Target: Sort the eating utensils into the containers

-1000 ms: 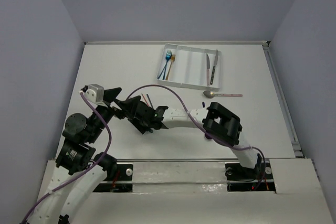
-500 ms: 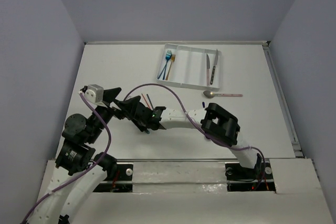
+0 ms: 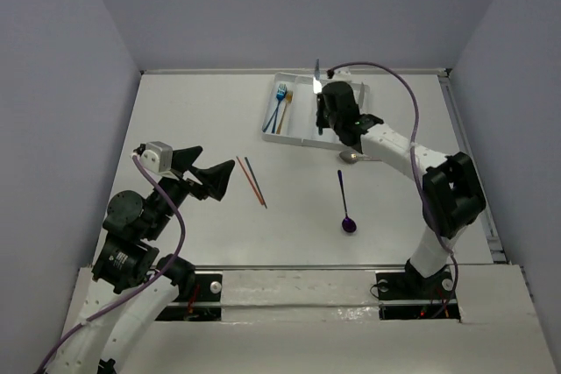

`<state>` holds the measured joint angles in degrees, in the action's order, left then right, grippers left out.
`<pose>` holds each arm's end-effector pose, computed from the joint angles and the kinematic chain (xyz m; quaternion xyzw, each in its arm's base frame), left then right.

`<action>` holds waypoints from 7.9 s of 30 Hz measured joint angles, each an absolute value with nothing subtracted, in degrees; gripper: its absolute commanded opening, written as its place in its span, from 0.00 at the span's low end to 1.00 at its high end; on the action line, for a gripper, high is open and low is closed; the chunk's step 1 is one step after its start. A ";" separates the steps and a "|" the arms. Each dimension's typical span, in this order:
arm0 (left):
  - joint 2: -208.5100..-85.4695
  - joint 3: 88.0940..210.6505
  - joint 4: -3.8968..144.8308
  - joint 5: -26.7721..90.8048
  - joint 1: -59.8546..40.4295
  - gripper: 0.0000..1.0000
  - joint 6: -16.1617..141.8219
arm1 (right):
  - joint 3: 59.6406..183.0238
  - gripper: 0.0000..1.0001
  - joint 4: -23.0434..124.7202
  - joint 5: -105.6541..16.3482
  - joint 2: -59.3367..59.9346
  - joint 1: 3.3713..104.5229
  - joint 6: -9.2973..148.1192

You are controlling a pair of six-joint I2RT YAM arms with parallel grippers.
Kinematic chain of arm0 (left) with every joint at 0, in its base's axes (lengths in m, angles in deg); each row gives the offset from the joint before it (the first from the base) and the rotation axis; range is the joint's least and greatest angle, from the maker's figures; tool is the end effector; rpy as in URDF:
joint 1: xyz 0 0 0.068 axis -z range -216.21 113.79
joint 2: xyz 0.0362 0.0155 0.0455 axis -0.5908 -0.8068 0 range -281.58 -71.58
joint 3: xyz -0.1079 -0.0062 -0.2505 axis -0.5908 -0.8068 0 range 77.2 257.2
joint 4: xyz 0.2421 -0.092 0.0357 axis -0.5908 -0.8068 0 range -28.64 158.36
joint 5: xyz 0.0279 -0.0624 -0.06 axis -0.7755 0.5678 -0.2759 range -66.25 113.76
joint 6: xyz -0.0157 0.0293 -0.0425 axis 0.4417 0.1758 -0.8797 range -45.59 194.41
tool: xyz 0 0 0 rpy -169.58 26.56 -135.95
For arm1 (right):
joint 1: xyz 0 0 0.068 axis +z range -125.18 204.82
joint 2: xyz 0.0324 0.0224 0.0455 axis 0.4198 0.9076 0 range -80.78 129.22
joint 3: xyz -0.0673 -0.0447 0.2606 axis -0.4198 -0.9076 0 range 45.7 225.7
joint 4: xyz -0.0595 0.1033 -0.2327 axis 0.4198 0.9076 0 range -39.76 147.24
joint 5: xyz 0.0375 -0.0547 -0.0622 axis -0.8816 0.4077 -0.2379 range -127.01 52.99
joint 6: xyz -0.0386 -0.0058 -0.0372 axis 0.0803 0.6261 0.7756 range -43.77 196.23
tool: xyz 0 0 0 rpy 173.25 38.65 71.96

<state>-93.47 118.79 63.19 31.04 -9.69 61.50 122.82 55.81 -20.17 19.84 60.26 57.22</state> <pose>0.0798 -0.0447 0.3784 0.1223 0.6005 -0.3029 0.7299 0.3415 0.2303 0.2779 -0.0484 0.8545 0.1172 0.5038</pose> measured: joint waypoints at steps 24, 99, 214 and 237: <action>-93.58 118.79 63.33 32.36 -9.69 0.99 61.50 | 131.17 0.00 59.00 -23.67 38.35 39.30 56.32; -92.05 118.76 63.37 32.75 -9.69 0.99 61.50 | 130.10 0.41 67.98 -29.42 27.07 43.91 62.01; -83.22 118.79 63.35 31.02 -3.18 0.99 61.77 | 98.06 0.82 64.77 -26.31 11.77 27.08 46.53; -82.92 118.79 63.37 31.61 -2.54 0.99 61.92 | 106.30 0.38 68.20 -24.89 20.58 27.08 48.26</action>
